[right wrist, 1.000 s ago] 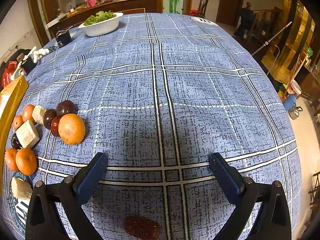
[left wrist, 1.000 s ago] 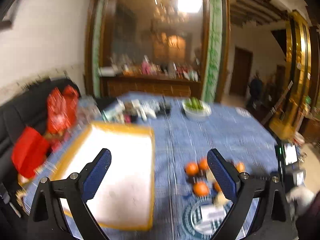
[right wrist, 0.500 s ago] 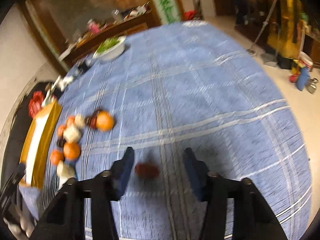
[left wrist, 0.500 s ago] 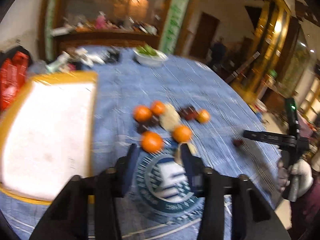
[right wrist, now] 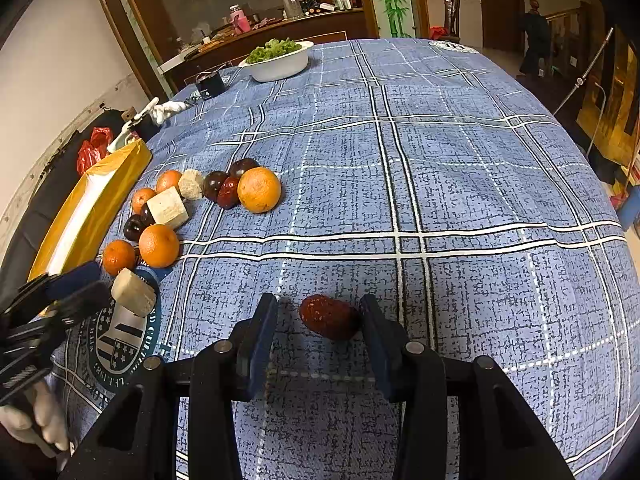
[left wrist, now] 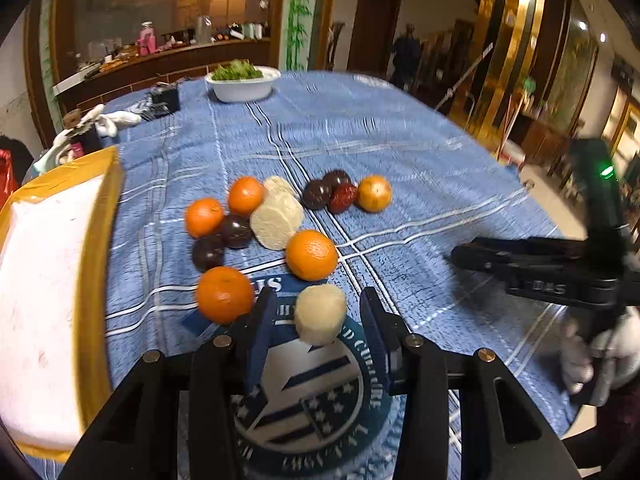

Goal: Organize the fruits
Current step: 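Carry both items into the white tray and open both tools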

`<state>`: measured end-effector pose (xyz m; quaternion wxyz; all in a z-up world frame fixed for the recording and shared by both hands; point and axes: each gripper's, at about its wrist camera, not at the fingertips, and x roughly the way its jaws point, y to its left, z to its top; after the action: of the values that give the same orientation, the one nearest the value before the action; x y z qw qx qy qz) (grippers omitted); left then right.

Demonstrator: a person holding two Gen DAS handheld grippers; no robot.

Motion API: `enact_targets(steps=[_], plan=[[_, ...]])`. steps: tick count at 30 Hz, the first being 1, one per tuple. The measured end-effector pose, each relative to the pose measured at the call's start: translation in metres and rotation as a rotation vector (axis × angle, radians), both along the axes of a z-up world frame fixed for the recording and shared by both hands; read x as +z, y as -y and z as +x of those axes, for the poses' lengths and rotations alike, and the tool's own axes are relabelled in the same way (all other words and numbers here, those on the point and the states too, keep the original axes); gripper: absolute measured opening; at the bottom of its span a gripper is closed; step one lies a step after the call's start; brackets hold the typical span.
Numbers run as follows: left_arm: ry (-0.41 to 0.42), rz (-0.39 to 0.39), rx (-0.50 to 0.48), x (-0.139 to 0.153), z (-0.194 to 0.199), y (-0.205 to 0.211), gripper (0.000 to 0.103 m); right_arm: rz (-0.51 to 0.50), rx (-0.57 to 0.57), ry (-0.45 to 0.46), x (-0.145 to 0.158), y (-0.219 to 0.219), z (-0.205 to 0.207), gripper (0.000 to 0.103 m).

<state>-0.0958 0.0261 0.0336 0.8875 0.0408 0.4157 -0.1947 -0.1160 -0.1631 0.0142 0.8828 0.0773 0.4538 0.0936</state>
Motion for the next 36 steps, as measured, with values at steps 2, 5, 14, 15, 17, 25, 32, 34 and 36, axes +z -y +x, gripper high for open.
enact_targets(steps=[2,5,14,15,17,25,32,34,36], plan=[[-0.029,0.037,-0.013,-0.009,0.004,0.009,0.041,-0.009,0.005,-0.007,-0.001,-0.001,0.0,0.045],[-0.078,0.088,-0.017,-0.023,0.009,0.018,0.036,-0.02,0.014,-0.014,0.0,-0.002,-0.001,0.043],[-0.07,-0.033,0.056,-0.014,0.003,-0.009,0.028,-0.062,-0.001,0.007,0.001,-0.004,-0.005,0.03],[-0.07,-0.05,0.063,-0.01,0.002,-0.013,0.028,-0.062,-0.001,0.014,0.002,-0.005,-0.006,0.03],[-0.065,-0.085,0.078,-0.002,-0.002,-0.024,0.028,-0.061,-0.005,0.035,0.008,-0.008,-0.011,0.03],[0.013,-0.156,0.233,0.037,-0.017,-0.103,0.028,0.009,0.065,0.078,0.044,-0.041,-0.024,0.03],[0.042,-0.143,0.503,0.042,-0.023,-0.205,0.028,0.113,0.28,0.081,0.065,-0.145,-0.014,0.03],[0.043,-0.136,0.552,0.039,-0.024,-0.223,0.028,0.145,0.346,0.067,0.066,-0.18,-0.009,0.03],[0.033,-0.141,0.596,0.034,-0.026,-0.244,0.028,0.167,0.409,0.052,0.066,-0.216,-0.003,0.031]])
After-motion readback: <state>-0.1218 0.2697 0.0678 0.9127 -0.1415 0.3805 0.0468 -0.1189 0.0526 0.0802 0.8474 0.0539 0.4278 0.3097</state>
